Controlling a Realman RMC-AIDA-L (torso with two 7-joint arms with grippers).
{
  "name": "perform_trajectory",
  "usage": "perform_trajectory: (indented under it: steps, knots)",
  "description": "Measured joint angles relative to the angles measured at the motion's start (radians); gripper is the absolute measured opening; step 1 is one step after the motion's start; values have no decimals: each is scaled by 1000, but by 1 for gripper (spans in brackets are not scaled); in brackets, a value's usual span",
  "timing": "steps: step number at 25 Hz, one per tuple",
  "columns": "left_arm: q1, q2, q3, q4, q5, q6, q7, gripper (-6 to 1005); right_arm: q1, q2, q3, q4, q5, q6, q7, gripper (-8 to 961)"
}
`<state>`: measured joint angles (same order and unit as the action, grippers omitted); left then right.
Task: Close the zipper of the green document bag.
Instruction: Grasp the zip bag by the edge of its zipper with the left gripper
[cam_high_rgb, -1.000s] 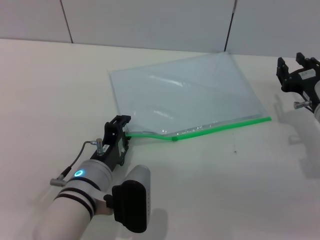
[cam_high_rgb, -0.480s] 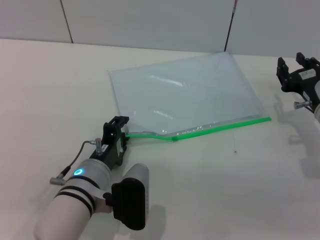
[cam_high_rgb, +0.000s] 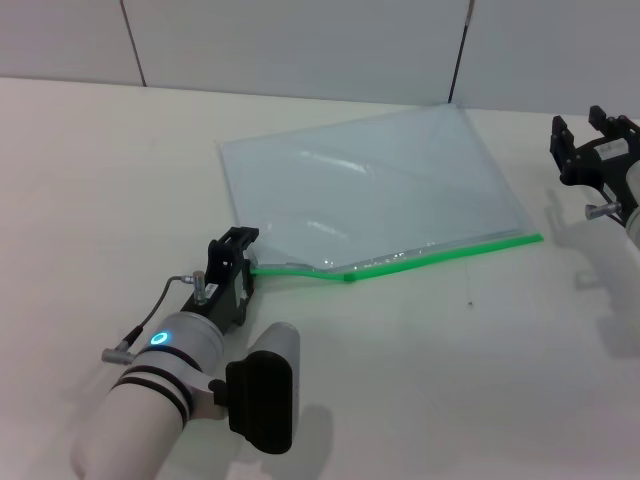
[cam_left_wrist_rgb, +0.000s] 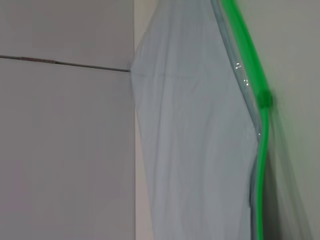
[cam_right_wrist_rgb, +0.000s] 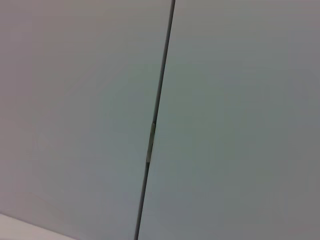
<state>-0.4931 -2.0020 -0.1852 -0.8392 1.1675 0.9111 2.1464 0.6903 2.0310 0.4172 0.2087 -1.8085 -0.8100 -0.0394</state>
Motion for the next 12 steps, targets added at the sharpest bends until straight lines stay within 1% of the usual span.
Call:
perform_trajectory:
  steps: [12]
  knots:
    - [-25,-5,8,36,0,-2,-25,460,2,1,-1,0,-2,0,-3,448]
